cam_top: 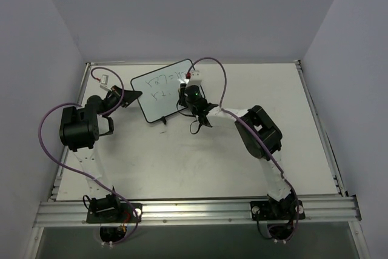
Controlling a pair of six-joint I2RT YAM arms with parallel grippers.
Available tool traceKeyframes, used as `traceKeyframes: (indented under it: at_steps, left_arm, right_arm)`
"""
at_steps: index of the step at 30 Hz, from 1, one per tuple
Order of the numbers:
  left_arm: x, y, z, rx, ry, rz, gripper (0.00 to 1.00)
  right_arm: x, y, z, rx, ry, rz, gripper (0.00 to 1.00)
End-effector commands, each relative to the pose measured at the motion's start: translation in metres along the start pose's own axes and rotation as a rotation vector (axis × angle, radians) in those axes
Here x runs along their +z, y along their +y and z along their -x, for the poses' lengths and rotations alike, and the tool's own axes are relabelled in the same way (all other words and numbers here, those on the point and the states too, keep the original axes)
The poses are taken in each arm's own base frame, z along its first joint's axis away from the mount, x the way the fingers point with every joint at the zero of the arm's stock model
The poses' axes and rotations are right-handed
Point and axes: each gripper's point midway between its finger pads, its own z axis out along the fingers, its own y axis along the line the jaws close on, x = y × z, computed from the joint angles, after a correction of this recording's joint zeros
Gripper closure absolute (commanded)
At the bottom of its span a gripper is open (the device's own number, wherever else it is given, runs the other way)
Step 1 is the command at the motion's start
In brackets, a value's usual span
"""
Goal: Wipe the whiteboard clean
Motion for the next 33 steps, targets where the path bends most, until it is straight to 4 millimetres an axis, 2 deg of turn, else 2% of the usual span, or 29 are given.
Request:
traceKeyframes:
  at_steps: [1,4,6,10,13,17,18,20,21,24,25,27,28,30,33]
  left_arm:
    - [0.002,-0.036,0.014,0.218,-0.063,-0.132,0.98]
    - [0.002,-0.036,0.014,0.218,-0.063,-0.132,0.98]
    - [0.002,-0.036,0.014,0.220,-0.062,-0.133,0.98]
    - [0.001,-0.035,0.014,0.219,-0.061,-0.132,0.98]
    - [0.002,-0.036,0.014,0.221,-0.062,-0.133,0.98]
    - [0.002,-0.037,0.013,0.221,-0.059,-0.136,0.98]
    - [0.002,-0.037,0.013,0.221,-0.059,-0.136,0.98]
    - [0.003,-0.037,0.013,0.220,-0.057,-0.137,0.98]
    - [0.002,-0.037,0.013,0.222,-0.059,-0.136,0.98]
    - [0.003,-0.037,0.012,0.224,-0.056,-0.138,0.98]
    - [0.003,-0.037,0.012,0.224,-0.056,-0.138,0.98]
    - [0.003,-0.038,0.013,0.225,-0.057,-0.139,0.98]
    - [0.003,-0.038,0.013,0.225,-0.055,-0.139,0.98]
    - [0.003,-0.038,0.012,0.225,-0.053,-0.141,0.98]
    - [0.003,-0.039,0.012,0.227,-0.053,-0.142,0.98]
  right_arm:
    - [0.005,-0.062,0.006,0.029,0.024,-0.129,1.00]
    - [0.005,-0.078,0.007,0.039,0.032,-0.150,1.00]
    - [0.005,-0.080,0.009,0.038,0.030,-0.150,1.00]
    - [0.007,-0.074,0.007,0.032,0.036,-0.135,1.00]
    - [0.007,-0.059,0.007,0.009,0.034,-0.113,1.00]
    - [0.007,-0.027,0.003,-0.029,0.038,-0.064,1.00]
    - [0.006,-0.012,0.005,-0.034,0.031,-0.039,1.00]
    - [0.005,0.004,0.003,-0.054,0.032,-0.015,1.00]
    - [0.003,0.023,0.006,-0.062,0.025,0.014,1.00]
    - [0.003,0.046,-0.002,-0.081,0.040,0.050,1.00]
    - [0.002,0.061,-0.002,-0.083,0.036,0.076,1.00]
    - [0.000,0.074,-0.004,-0.083,0.038,0.096,1.00]
    - [-0.001,0.088,-0.005,-0.086,0.037,0.117,1.00]
    - [-0.001,0.098,-0.013,-0.099,0.049,0.129,1.00]
    - [-0.003,0.116,-0.012,-0.108,0.046,0.155,1.00]
